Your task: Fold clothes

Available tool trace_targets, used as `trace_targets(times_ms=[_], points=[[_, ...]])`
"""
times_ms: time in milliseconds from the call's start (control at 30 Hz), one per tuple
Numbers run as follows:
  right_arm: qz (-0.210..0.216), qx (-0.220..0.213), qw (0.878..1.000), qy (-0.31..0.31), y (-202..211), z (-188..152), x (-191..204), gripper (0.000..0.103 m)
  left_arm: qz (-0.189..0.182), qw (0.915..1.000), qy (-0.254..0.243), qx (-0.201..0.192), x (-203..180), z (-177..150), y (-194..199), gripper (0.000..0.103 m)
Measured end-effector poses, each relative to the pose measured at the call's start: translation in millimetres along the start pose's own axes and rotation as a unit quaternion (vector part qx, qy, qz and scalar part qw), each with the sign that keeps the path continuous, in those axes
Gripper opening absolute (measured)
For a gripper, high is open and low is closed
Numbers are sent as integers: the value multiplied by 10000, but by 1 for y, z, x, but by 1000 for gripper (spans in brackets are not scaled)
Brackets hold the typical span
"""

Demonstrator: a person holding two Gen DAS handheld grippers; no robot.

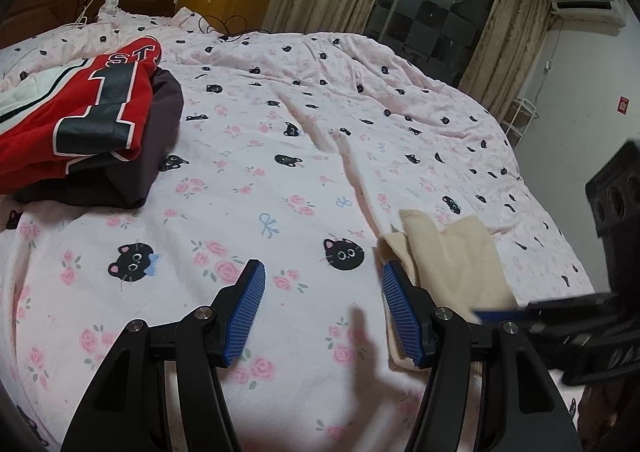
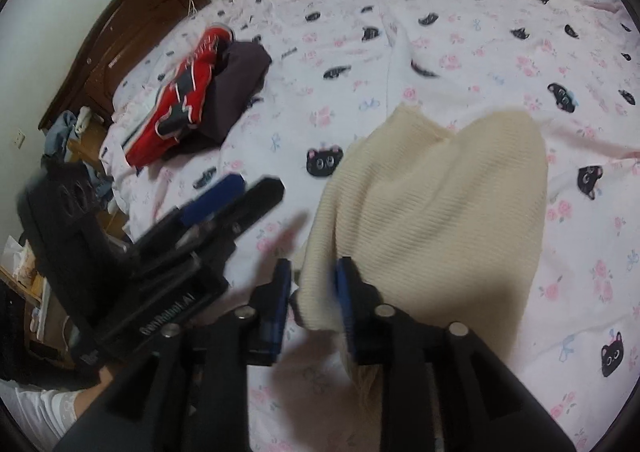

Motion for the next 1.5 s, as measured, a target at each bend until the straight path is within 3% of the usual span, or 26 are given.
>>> trace_targets(times_ms=[67,233,533,700,733,800,900,1100,1200,1267,1367,1500], points=[[-40,-229,9997,-50,14,11,-5,43,-151,9999,-34,39,-6,-2,1,56],[-213,-480,9982,-292,31,47,-23,43,-529,9984,-121,136,-22,-6,4,56],[-540,77,9951,-822,-16,79,-36,43,-1206,9918,-275,310,-49,-13,10,56],[-894,360,9918,-842,-44,78,-36,38,-1256,9912,-141,404,-48,-17,7,56],[-950,393,9913,-826,-48,78,-36,35,-1261,9911,-110,423,-47,-18,6,56],[-1082,464,9902,-752,-56,77,-35,14,-1270,9908,-50,460,-46,-19,5,56],[-1174,493,9895,-689,-60,77,-36,10,-1284,9904,42,516,-45,-22,3,56],[-1031,242,9937,-372,-51,82,-21,10,-1312,9891,224,628,-42,-26,-1,56],[-950,171,9952,-127,-50,83,-8,10,-1331,9895,220,512,-42,-23,3,56],[-1046,234,9942,-12,-54,82,-6,16,-1344,9898,209,418,-42,-20,7,56],[-959,278,9950,-100,-60,78,-11,18,-1364,9901,192,277,-43,-16,12,56],[-680,-269,9971,-200,-36,83,-11,19,-1389,9901,169,89,-43,-10,19,56]])
Point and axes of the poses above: each gripper's, at about its wrist camera, not at the fingertips, and y roughly against the way its jaws point, x to its left, z to its top, the point moved 2 cm from there along -y, roughly the way its jaws point, and after that the axes turned 15 degrees about -x, right-handed, at the moved point
